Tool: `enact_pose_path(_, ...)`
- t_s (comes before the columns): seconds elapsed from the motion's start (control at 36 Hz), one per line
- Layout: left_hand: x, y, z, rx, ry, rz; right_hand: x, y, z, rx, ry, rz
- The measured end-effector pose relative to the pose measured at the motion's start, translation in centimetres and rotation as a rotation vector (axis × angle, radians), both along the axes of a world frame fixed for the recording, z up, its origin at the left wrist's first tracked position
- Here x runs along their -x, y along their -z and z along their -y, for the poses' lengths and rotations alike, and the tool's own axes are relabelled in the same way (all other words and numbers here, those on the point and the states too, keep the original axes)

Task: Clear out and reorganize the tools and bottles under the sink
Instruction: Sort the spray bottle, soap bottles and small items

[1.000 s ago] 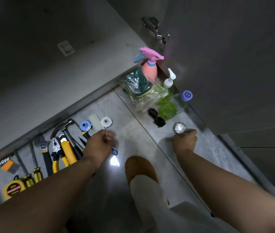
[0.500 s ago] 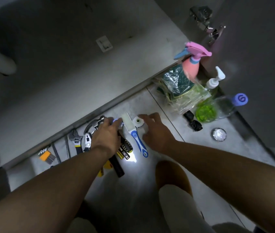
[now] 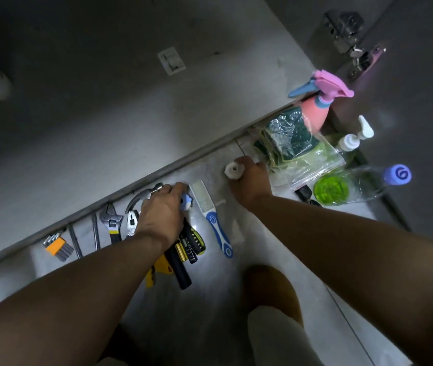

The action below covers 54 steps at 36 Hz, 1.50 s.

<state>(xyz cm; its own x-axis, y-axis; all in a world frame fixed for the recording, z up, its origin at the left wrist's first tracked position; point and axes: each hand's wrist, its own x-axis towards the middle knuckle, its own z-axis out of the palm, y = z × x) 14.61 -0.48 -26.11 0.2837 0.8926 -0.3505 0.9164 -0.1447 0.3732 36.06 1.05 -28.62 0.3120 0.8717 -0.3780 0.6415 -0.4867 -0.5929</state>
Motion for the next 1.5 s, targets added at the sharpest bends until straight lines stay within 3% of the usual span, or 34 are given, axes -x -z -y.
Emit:
enact_pose_path(0.19, -0.2, -0.8, -0.1, 0.035, -0.122, 0.102, 0.7, -0.4, 0.4, -0.034, 0.217, -0.205)
enact_pose_path(0.31, -0.9, -0.7, -0.3, 0.121, -0.256, 0.169, 1.8, 0.0, 4.4, -0.028, 0.132, -0.223)
enact_pose_path(0.44, -1.4, -0.6, 0.4, 0.237, -0.14, 0.154, 3.4, -0.5, 7.1, 0.022, -0.064, -0.261)
enact_pose_path(0.67, -1.8, -1.1, 1.2, 0.151, -0.144, 0.142, 3.0, -1.4, 7.9, -0.003, -0.093, -0.278)
enact_pose_path(0.75, -1.5, -1.0, 1.1, 0.147, -0.193, 0.177, 2.7, -1.4, 8.2, -0.03, -0.126, -0.213)
enact_pose_path(0.89, -0.9, -0.7, 1.3, 0.181, -0.363, 0.364, 2.7, -1.1, 8.9, 0.152, -0.299, 0.029)
enact_pose_path(1.0, -0.7, -0.4, 1.6, 0.216, -0.472, 0.443, 3.4, -1.0, 9.2, 0.141, -0.418, 0.193)
enact_pose_path(1.14, -0.7, 0.1, 1.8, 0.237, -0.51, 0.495, 2.0, -1.5, 8.6, 0.115, -0.332, 0.189)
enact_pose_path(1.36, -2.4, 0.3, 2.2, 0.28, -0.515, 0.567, -4.7, -1.6, 10.9, 0.117, -0.09, 0.35)
enact_pose_path(1.5, -3.8, 0.0, 2.6, 0.309, -0.511, 0.603, -5.7, -1.2, 10.4, 0.051, 0.012, 0.312)
